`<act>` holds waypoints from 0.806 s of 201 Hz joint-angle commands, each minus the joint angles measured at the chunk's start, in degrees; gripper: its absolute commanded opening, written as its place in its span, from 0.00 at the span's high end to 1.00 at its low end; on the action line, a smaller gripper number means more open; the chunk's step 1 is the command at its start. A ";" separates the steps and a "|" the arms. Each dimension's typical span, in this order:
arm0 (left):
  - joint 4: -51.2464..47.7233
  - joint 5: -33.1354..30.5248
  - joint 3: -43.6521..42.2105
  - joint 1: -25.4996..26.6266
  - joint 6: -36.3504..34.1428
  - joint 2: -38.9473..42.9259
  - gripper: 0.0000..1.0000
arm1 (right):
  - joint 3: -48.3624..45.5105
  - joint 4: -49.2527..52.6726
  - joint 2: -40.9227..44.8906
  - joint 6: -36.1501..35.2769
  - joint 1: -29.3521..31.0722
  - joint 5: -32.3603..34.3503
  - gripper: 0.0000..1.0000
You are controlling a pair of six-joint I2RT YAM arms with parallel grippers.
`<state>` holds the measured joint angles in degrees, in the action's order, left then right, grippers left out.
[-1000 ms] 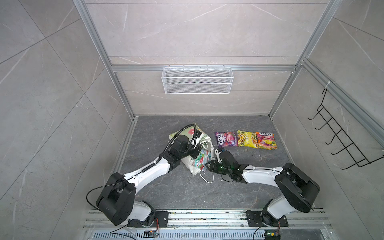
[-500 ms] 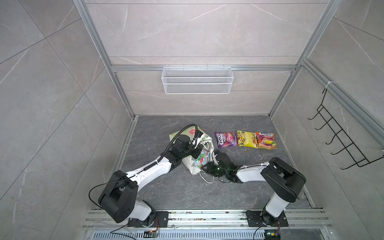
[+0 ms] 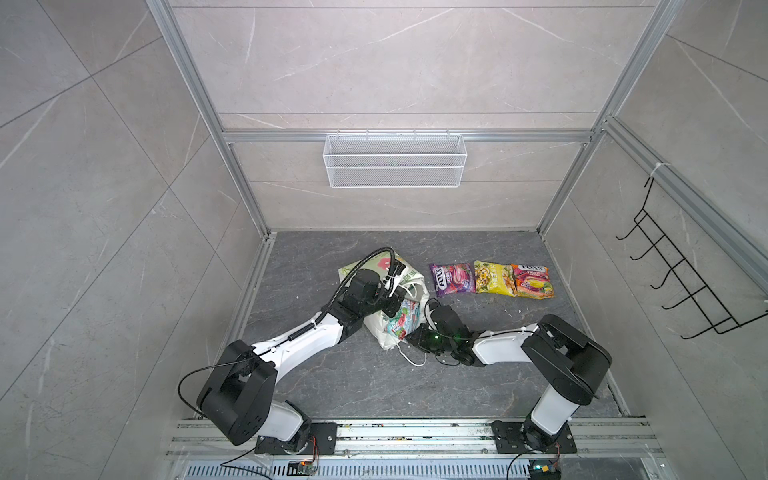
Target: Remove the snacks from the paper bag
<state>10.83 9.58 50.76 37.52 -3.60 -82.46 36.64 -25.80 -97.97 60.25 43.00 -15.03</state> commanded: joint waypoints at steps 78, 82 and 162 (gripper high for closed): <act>2.90 0.00 2.01 -0.06 1.29 -0.46 1.00 | 3.70 3.46 6.59 -4.92 0.33 -1.82 1.00; 2.88 0.01 1.97 0.00 1.26 -0.55 1.00 | 3.76 3.39 7.13 -5.43 0.32 -1.92 1.00; 2.58 -1.76 2.51 0.01 0.16 -0.69 1.00 | 6.03 24.07 22.67 -18.68 0.42 -0.95 1.00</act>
<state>11.84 9.08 50.76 37.52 -3.38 -83.20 40.42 -11.94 -80.58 48.14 43.18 -17.34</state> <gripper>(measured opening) 0.049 0.045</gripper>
